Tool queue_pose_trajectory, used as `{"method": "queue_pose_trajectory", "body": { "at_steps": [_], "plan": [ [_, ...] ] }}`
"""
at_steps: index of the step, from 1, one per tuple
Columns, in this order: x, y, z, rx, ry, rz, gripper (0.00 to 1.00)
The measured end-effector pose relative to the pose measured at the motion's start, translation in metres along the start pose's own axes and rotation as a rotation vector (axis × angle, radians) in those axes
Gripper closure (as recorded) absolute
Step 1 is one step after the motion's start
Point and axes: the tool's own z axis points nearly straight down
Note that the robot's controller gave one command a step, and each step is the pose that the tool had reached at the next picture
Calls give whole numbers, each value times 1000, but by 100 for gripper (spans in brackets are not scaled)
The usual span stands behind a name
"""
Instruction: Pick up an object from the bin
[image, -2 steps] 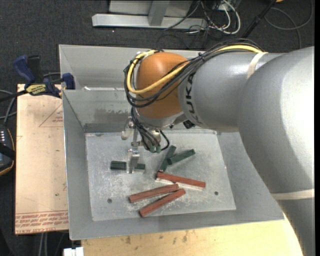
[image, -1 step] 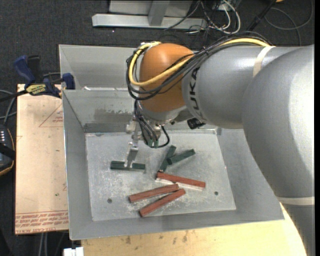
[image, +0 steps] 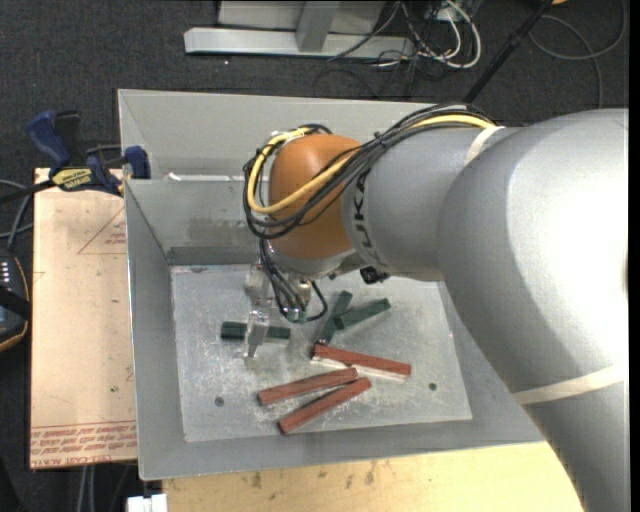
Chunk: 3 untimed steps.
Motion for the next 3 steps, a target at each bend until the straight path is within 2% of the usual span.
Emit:
{"method": "queue_pose_trajectory", "body": {
  "at_steps": [1,3],
  "plan": [
    [-2,1,0,-4,-8,0,100],
    [-2,1,0,-3,-6,0,100]
  ]
}}
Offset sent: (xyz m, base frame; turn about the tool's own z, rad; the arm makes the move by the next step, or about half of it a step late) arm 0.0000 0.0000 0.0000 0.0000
